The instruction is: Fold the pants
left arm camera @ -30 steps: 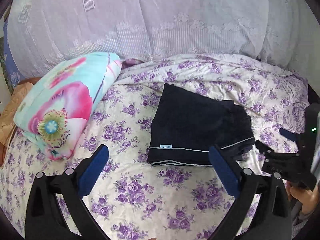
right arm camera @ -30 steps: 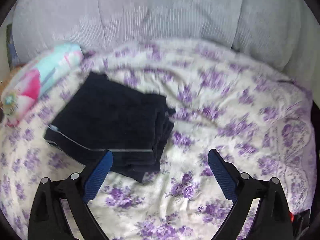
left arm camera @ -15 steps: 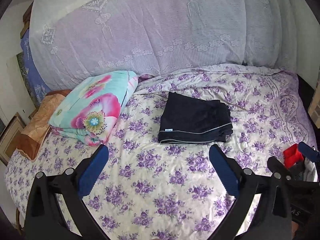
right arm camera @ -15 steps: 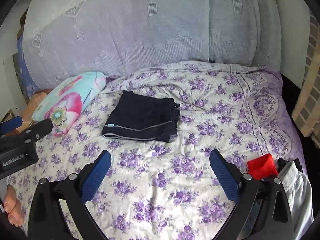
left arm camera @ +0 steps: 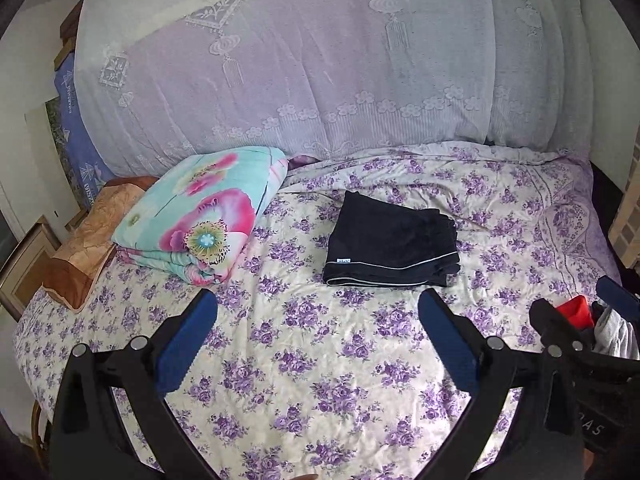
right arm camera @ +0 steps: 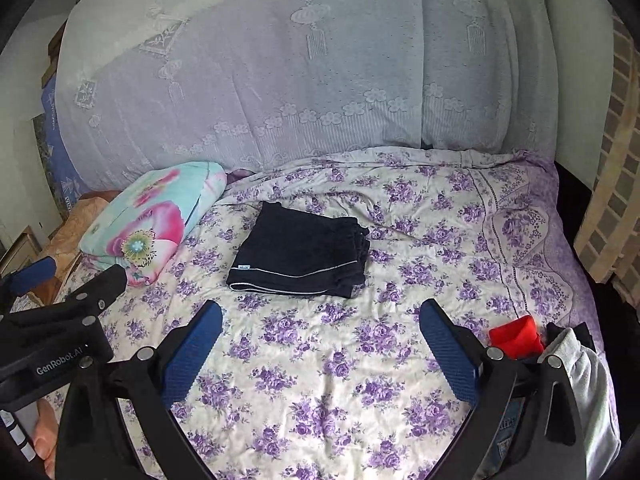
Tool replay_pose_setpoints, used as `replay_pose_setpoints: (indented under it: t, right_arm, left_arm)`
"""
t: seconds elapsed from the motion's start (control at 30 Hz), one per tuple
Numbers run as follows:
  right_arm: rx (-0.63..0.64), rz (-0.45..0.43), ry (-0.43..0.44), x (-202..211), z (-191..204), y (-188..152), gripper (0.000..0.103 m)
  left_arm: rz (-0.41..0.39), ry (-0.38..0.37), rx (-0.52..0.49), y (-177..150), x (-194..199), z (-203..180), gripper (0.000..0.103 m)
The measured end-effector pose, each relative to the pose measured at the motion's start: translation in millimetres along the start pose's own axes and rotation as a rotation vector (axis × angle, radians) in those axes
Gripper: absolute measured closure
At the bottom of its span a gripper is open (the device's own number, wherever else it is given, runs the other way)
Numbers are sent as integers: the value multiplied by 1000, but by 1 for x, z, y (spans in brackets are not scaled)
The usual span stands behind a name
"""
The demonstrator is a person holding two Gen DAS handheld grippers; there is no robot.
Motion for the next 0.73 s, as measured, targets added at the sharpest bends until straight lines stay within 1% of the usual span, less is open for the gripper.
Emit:
replay_pose_setpoints:
  t: [0.33,0.43,0.73]
  right_arm:
    - [-2,-2,2,-1,0,1,4]
    - [-4,-1,2,-1,0,1,4]
    - [-10,3,2,-2,1,1,4]
  left_arm:
    - [16,-19,20,1,-5,-2,5]
    - [0,13,17,1,-5,1,5]
    - [11,17,30,2,-8,2,5]
Point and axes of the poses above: each gripper's, at about its wrist camera, not at the fingertips, and x roughly against the way its jaws point, z to its left, y to its top, the point moved 10 cm from there along -x, roughly the way its jaws point, and after that the axes turned 10 degrees about x, right-handed, at the moved point
